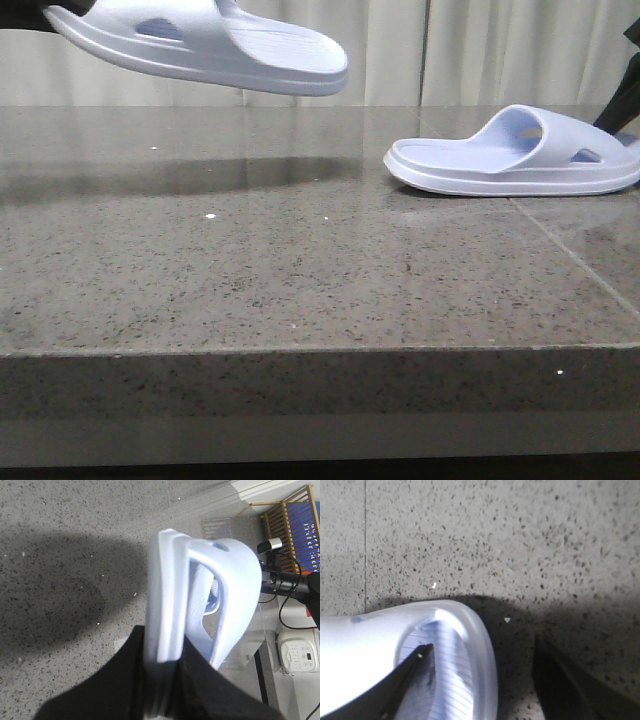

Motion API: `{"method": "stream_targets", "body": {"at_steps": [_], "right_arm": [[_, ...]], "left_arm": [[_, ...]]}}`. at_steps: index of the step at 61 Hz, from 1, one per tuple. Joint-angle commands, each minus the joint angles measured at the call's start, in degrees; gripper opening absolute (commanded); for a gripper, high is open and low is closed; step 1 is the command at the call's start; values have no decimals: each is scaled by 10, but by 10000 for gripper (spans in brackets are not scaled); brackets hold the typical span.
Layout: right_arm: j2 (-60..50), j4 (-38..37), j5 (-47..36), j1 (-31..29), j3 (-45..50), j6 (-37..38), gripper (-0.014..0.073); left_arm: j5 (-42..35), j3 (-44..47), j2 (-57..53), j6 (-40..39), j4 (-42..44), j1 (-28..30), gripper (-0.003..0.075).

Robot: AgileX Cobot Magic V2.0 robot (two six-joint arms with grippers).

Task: Insert blue slippers together front up
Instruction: 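Grasp the heel of the second slipper with the right gripper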

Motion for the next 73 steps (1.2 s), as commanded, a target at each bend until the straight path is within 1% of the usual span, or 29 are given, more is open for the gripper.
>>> {"method": "stream_targets", "body": {"at_steps": [1, 13, 25, 37, 42, 48, 49, 56, 59, 73], "right_arm": [[-22, -20, 80, 0, 4, 2, 407], [-20, -20, 80, 14, 4, 2, 389], [-18, -20, 80, 51, 4, 2, 389], [-18, -20, 80, 76, 4, 7, 379], [-18, -19, 80, 80, 4, 10, 301], [-18, -16, 80, 80, 4, 18, 127], [-18, -15, 80, 80, 4, 18, 88], [-20, -14, 80, 80, 4, 21, -76], [-23, -14, 80, 80, 4, 22, -65], [-54, -10, 80, 60, 3, 36, -70]], "left_arm": [[31, -14, -28, -4, -48, -3, -19], [31, -14, -28, -4, -48, -3, -19], [31, -14, -28, -4, -48, -3, -19], [31, -14, -28, -4, -48, -3, -19], [30, -14, -28, -4, -48, -3, -19], [30, -14, -28, -4, -48, -3, -19], [30, -14, -28, -4, -48, -3, -19], [30, -14, -28, -4, -48, -3, -19], [30, -14, -28, -4, -48, -3, -19], [30, -14, -28, -4, -48, -3, -19]]}}
